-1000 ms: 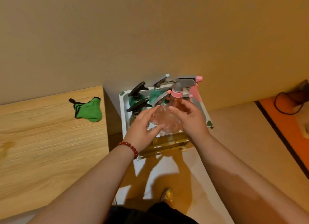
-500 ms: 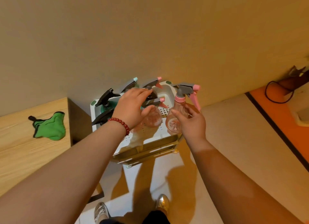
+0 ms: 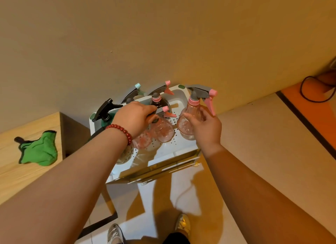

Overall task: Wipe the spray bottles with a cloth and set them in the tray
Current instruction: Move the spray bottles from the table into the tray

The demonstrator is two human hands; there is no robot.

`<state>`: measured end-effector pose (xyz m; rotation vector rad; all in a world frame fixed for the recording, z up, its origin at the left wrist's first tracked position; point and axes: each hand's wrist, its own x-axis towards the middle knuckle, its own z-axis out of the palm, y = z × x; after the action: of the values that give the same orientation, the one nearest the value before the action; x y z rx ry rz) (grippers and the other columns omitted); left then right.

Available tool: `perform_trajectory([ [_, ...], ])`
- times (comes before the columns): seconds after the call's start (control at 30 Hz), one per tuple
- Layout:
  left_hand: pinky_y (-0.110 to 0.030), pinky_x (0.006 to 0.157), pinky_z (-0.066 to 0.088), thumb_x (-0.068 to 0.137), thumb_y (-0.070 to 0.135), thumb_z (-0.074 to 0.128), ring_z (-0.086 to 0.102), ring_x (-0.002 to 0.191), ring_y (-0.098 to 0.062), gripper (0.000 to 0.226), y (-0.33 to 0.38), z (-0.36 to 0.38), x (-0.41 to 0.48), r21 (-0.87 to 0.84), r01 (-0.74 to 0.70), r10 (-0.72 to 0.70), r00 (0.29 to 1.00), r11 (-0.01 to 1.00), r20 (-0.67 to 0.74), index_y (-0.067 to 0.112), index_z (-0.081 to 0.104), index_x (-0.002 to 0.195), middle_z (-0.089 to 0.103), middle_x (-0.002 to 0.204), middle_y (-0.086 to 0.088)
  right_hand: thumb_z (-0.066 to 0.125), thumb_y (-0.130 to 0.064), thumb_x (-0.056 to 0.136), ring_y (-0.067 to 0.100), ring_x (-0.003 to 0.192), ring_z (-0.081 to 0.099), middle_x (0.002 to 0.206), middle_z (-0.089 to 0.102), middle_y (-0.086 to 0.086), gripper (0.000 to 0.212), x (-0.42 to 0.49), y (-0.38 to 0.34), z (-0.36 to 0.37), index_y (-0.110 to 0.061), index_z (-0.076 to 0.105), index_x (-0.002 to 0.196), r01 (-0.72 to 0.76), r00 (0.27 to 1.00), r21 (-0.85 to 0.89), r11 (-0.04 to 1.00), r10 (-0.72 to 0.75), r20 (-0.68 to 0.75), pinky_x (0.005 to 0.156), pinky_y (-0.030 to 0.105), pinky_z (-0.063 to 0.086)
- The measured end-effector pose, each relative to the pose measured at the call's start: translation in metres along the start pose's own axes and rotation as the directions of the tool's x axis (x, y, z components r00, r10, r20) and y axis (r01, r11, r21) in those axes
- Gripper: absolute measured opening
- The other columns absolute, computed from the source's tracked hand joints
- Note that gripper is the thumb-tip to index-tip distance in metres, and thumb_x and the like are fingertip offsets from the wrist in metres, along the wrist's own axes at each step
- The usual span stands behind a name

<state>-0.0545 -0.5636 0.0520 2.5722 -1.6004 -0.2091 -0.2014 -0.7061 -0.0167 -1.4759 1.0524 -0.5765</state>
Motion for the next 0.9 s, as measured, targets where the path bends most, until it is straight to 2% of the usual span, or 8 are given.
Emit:
perform_trajectory([
  [0.17,-0.036,0.063,0.048,0.098,0.028,0.051,0.053,0.073,-0.026,0.022,-0.004,-0.003,-0.004,0.026,-0.014,0.014,1.0,1.0,-0.015,0.012,0.065,0.1,0.063,0.076,-0.008,0.083,-0.019,0.073,0.005,0.108,0.062,0.117,0.068,-0.001,0.055,0.001,0.007,0.009,-0.01,0.062,0.124,-0.017,1.0,0.066,0.998,0.016,0.019,0.073,-0.003,0.043],
  [0.27,-0.04,0.065,0.051,0.098,0.031,0.05,0.053,0.074,-0.025,0.024,-0.002,-0.001,-0.002,0.035,-0.011,0.011,1.0,0.999,-0.015,0.012,0.065,0.101,0.063,0.076,-0.007,0.083,-0.01,0.072,-0.01,0.097,0.061,0.106,0.066,-0.012,0.046,0.003,0.01,0.016,-0.023,0.059,0.11,-0.02,0.999,0.118,0.993,0.015,0.041,0.073,0.0,0.043],
  [0.37,-0.042,0.067,0.052,0.099,0.031,0.048,0.054,0.081,-0.027,0.026,0.0,0.003,-0.001,0.041,0.006,-0.005,1.0,0.999,-0.021,0.012,0.065,0.104,0.063,0.078,-0.008,0.083,-0.014,0.074,0.002,0.098,0.057,0.107,0.059,-0.009,0.048,0.005,0.012,0.024,-0.035,0.054,0.106,0.052,0.999,0.062,0.997,-0.053,0.009,0.07,0.001,0.039],
  [0.53,-0.038,0.067,0.05,0.1,0.034,0.045,0.043,0.078,-0.019,0.027,-0.005,0.011,0.004,0.03,0.013,-0.011,0.999,0.999,-0.047,0.015,0.064,0.1,0.051,0.072,0.001,0.081,-0.019,0.076,0.009,0.099,0.057,0.111,0.062,-0.002,0.047,0.008,0.024,0.038,-0.031,0.059,0.116,0.059,0.998,0.006,0.998,-0.059,-0.027,0.082,0.021,0.042],
  [0.63,-0.039,0.07,0.049,0.098,0.037,0.046,0.047,0.083,-0.022,0.029,-0.009,0.015,0.004,0.017,0.004,-0.003,0.998,1.0,-0.058,0.015,0.065,0.098,0.058,0.074,-0.001,0.08,-0.023,0.078,0.013,0.104,0.06,0.113,0.066,0.001,0.05,0.008,0.033,0.043,-0.026,0.061,0.124,0.038,0.998,-0.036,0.999,-0.04,-0.052,0.089,0.027,0.046],
  [0.77,-0.042,0.071,0.049,0.094,0.039,0.049,0.054,0.087,-0.028,0.033,-0.01,0.018,0.001,-0.016,-0.033,0.032,0.996,0.999,-0.081,0.012,0.068,0.096,0.062,0.073,-0.003,0.077,-0.032,0.079,0.015,0.1,0.057,0.1,0.057,-0.001,0.04,0.006,0.038,0.042,-0.023,0.067,0.117,0.055,0.993,-0.185,0.981,-0.072,-0.09,0.082,0.025,0.043],
  [0.9,-0.041,0.07,0.048,0.09,0.046,0.038,0.053,0.087,-0.027,0.046,-0.007,0.018,0.001,-0.029,-0.035,0.033,0.996,0.999,-0.082,0.013,0.069,0.096,0.064,0.073,-0.002,0.074,-0.034,0.082,0.016,0.098,0.056,0.099,0.054,-0.003,0.044,0.007,0.038,0.043,-0.023,0.064,0.123,0.027,0.993,-0.24,0.97,-0.053,-0.104,0.077,0.024,0.039],
])
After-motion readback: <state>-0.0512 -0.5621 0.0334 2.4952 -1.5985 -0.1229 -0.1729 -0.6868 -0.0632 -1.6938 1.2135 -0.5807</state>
